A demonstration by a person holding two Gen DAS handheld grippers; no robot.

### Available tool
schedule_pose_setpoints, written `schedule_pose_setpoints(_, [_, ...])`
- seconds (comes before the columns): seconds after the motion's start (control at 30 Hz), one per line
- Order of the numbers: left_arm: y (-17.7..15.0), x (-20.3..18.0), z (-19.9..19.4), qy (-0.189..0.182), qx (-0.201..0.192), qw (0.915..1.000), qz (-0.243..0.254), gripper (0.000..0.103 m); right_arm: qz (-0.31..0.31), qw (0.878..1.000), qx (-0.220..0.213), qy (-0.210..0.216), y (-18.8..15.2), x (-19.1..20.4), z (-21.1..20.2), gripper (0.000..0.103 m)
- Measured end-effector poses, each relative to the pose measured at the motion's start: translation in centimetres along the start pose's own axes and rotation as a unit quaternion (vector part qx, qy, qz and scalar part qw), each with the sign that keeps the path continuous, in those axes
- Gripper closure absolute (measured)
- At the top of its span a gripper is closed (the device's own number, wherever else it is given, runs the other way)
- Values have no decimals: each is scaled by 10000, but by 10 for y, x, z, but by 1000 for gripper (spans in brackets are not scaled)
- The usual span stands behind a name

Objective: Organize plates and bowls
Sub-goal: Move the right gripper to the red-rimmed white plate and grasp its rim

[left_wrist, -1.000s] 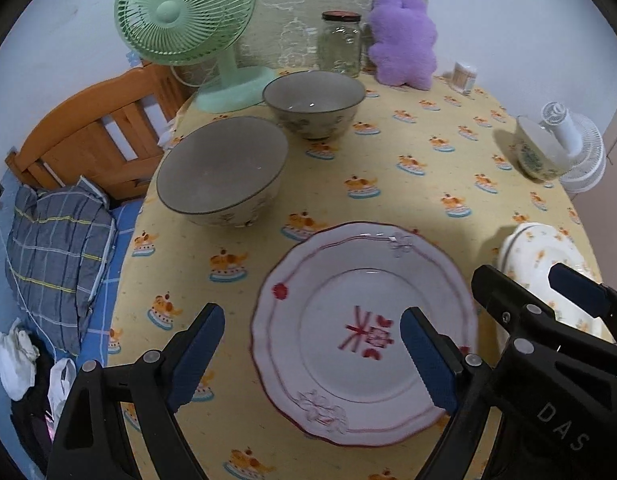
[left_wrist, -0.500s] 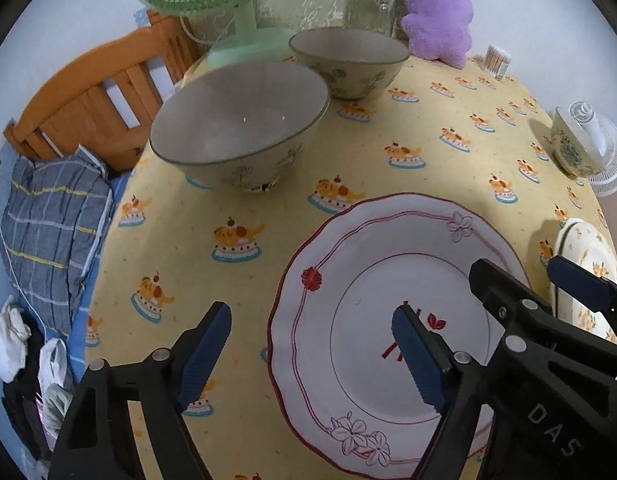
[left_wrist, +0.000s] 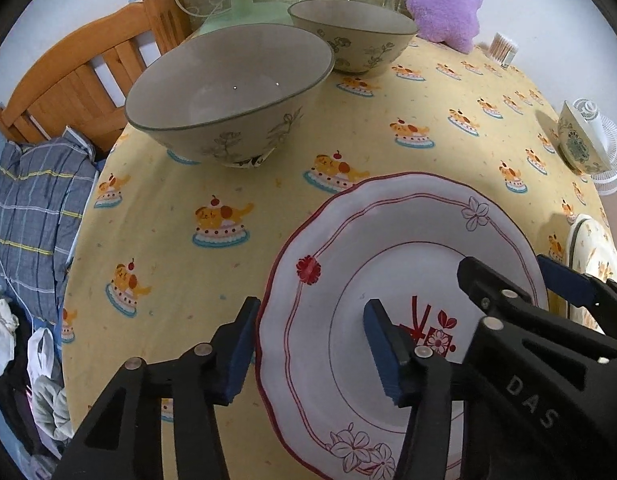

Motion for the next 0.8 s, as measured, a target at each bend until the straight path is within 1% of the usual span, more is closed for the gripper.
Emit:
schedule_pose_setpoints(0.13, [0,1,-1,-2,46,10000,40,51,-18,10000,53,-44,-1,2,0,33])
schedule_pose_setpoints(0.37, [-13,12,-6,81,200,9997,62,51,-55,9996,230,179,-16,12,-6,33])
schedule_pose_setpoints(0.47, [-18,13,-8,132,229,9996,125,51,-10,9993,297,214,-23,11,-7,34])
schedule_pose_setpoints(0.57, [-22,10,-9,160,307,9994,63,51,93,9990,392,188,-25,6,-6,34])
schedule_pose_setpoints(0.63, [-22,9,-9,185,288,9994,78,51,126,9990,400,159,-26,4,-5,39])
schedule_pose_setpoints(0.77, [-23,8,-9,218,236,9993,168,50,228,9987,425,145,-29,1,-2,43])
schedule_pose_setpoints(0.8, [-23,7,-9,253,228,9992,205,50,228,9987,439,112,-29,3,0,46])
Point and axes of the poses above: each gripper's, at about its wrist camera, not at the fingertips, and z roughly the way its jaws point, x to its left, y to its top, the point moved 2 cm from there along z, roughly the way its jaws point, and after that the axes turned 2 degrees about y, right-handed, at the moved point
